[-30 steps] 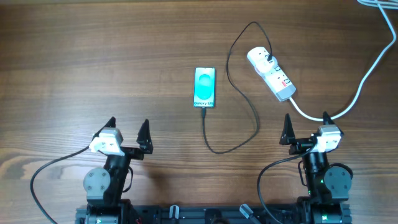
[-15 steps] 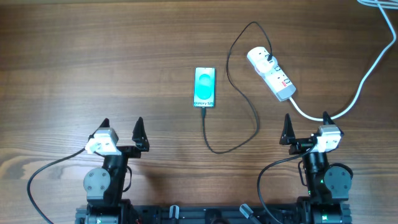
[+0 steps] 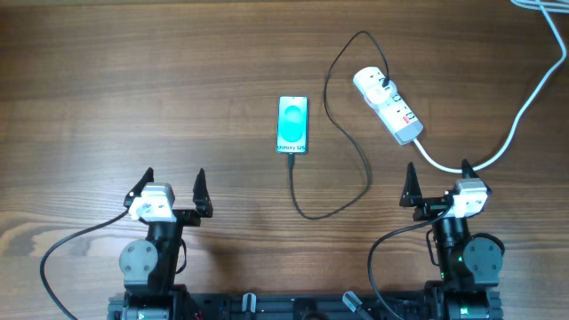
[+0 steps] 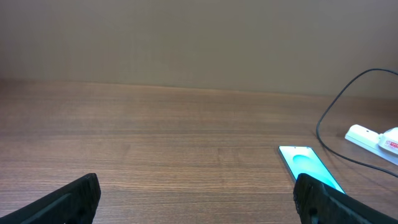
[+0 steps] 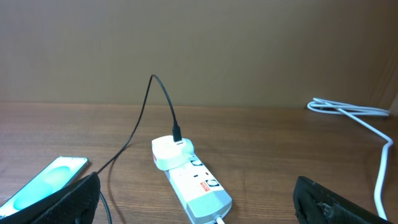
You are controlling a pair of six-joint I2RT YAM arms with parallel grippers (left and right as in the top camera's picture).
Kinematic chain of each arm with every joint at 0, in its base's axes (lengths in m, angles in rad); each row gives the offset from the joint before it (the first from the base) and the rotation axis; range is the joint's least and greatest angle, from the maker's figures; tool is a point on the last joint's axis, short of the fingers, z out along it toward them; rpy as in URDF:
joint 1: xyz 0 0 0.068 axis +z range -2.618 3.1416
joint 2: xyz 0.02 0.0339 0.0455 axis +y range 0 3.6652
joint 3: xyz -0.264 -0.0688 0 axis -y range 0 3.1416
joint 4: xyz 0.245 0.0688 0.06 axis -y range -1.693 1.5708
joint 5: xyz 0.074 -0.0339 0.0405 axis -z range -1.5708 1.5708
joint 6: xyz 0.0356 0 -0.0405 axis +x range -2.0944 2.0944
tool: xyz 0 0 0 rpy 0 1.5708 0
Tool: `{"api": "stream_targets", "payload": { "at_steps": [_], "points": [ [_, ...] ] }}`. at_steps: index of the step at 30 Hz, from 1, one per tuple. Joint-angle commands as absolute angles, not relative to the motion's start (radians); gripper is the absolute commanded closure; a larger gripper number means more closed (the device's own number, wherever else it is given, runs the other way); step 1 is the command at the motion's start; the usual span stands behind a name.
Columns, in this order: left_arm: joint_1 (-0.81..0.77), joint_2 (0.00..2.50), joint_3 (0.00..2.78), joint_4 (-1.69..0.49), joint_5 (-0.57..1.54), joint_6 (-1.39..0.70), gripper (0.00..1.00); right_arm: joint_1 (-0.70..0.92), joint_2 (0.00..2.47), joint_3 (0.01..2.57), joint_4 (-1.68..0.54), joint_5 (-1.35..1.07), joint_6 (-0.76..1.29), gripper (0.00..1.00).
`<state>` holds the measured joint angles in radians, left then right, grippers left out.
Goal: Plug charger to phone and switch on socket
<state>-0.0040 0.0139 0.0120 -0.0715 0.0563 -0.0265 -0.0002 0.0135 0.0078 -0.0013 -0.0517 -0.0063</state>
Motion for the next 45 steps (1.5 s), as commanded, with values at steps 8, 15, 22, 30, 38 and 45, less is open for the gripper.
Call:
{"api": "stream_targets", "payload": {
  "at_steps": [8, 15, 22, 30, 38, 45],
  "points": [
    [0.004, 0.003, 0.006, -0.077, -0.01, 0.02, 0.0, -0.005, 0.005, 0.005, 0.002, -0.05, -0.023, 0.0],
    [0.004, 0.003, 0.006, -0.077, -0.013, 0.019, 0.0, -0.005, 0.006, 0.005, 0.003, -0.05, -0.023, 0.0],
    [0.004, 0.003, 0.006, -0.075, -0.005, 0.019, 0.0, -0.005, 0.02, 0.005, 0.003, -0.05, -0.023, 0.0],
    [0.004, 0.004, 0.006, -0.075, -0.005, 0.019, 0.0, -0.005, 0.021, 0.005, 0.002, -0.05, -0.023, 0.0],
    [0.004, 0.004, 0.006, -0.074, -0.005, 0.019, 0.0, -0.005, 0.02, 0.005, 0.003, -0.05, -0.023, 0.0],
    [0.004, 0.004, 0.006, -0.074, -0.005, 0.019, 0.0, -0.005, 0.02, 0.005, 0.002, -0.05, -0.023, 0.0]
  ]
}}
